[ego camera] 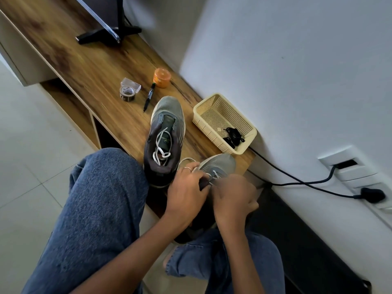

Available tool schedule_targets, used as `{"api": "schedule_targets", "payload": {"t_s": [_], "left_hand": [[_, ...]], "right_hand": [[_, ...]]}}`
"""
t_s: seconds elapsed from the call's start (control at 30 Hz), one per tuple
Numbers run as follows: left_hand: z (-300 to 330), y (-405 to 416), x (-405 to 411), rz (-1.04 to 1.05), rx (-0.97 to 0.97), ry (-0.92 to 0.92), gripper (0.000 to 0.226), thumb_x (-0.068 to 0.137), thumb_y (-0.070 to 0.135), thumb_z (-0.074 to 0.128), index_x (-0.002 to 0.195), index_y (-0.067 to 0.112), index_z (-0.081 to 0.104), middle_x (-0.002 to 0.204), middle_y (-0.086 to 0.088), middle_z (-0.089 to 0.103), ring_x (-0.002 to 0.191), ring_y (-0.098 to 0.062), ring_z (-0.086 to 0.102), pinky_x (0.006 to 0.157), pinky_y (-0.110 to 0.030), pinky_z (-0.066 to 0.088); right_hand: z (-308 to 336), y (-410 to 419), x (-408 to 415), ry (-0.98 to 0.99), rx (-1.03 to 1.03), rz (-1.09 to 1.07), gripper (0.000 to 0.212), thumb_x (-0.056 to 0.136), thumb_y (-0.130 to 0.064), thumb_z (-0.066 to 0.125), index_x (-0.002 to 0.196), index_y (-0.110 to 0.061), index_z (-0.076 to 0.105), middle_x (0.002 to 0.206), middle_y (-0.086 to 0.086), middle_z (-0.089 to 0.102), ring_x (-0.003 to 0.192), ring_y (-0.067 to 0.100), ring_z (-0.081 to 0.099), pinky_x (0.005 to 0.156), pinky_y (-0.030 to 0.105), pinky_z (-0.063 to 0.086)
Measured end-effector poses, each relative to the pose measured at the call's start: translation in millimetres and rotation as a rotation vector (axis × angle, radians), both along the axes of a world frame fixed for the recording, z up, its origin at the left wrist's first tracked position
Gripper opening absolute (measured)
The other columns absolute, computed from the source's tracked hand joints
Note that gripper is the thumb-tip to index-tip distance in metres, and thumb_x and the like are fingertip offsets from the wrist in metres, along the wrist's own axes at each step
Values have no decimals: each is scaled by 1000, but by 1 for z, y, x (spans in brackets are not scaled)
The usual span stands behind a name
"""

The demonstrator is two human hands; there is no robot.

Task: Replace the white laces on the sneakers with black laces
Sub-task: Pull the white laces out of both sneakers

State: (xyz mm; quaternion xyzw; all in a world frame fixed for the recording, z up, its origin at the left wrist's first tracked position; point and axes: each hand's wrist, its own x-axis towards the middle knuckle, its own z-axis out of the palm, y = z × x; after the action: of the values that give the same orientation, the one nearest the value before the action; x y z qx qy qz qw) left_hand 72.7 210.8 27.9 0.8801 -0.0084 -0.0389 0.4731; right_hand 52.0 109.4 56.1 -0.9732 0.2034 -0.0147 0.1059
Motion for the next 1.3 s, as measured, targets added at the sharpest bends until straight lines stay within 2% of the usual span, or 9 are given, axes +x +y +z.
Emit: {"api": "schedule_targets", "payload": {"t_s": [0.13,0.3,0.4,0.53,0.67,0.8,0.93,1.1,1.3], "left_hand": [[0,-1,1,-4,64,-7,26,87,30,66,113,29,69,134,13,50,125,-9,38,92,-29,46],[-1,-1,0,9,62,-30,21,88,30,65,108,28,67,127,12,53,119,-12,43,89,-32,46],[-5,-5,-1,-19,56,-110,20,85,24,67,106,25,65,121,7,57,115,-15,48,87,-32,46],[-9,-9,-1,-53,92,-196,26,81,19,71,107,22,67,115,3,61,109,-20,54,82,-33,43],[-7,-15,5,-137,160,-261,31,84,19,66,115,22,67,119,4,63,115,-22,54,91,-40,41],[0,-26,24,-401,350,-265,32,96,25,49,127,23,57,129,4,59,128,-19,42,101,-34,32],[1,-32,35,-514,550,-292,23,93,23,54,115,19,60,119,2,61,116,-20,51,92,-32,39],[-1,-35,41,-470,448,-218,10,95,13,53,95,13,63,99,-5,63,94,-25,61,70,-33,44],[5,-33,46,-277,122,-67,8,100,19,47,96,15,53,88,-3,59,83,-25,60,66,-35,41]], "right_hand": [[-12,-1,1,2,-10,4,14,90,-32,61,100,-26,68,125,-10,49,119,17,28,90,39,22],[-3,-6,-6,-286,171,-153,9,85,-20,64,77,-23,65,99,-13,50,108,17,39,85,38,25],[4,-24,-8,-340,280,-260,7,89,-20,61,85,-19,67,102,-6,49,107,21,42,85,37,26],[3,-42,-10,-300,399,-274,15,91,-19,59,104,-22,67,112,-1,50,106,24,51,94,46,42],[3,-38,-17,-242,478,-212,25,92,-14,58,116,-20,62,114,-1,49,87,4,53,76,11,40],[-4,-25,-24,-167,545,-160,22,93,-26,59,112,-17,65,105,-1,62,86,-1,56,69,8,39],[-9,-20,-26,-155,535,-149,26,88,-36,64,109,-21,66,95,-8,64,83,-1,58,67,12,43],[-13,-21,-25,-147,507,-140,13,88,-27,64,94,-18,70,79,-11,65,73,-1,60,62,10,45],[-24,-20,-30,-266,525,-249,9,90,-13,59,90,-11,68,74,-3,65,70,6,60,57,13,43]]}}
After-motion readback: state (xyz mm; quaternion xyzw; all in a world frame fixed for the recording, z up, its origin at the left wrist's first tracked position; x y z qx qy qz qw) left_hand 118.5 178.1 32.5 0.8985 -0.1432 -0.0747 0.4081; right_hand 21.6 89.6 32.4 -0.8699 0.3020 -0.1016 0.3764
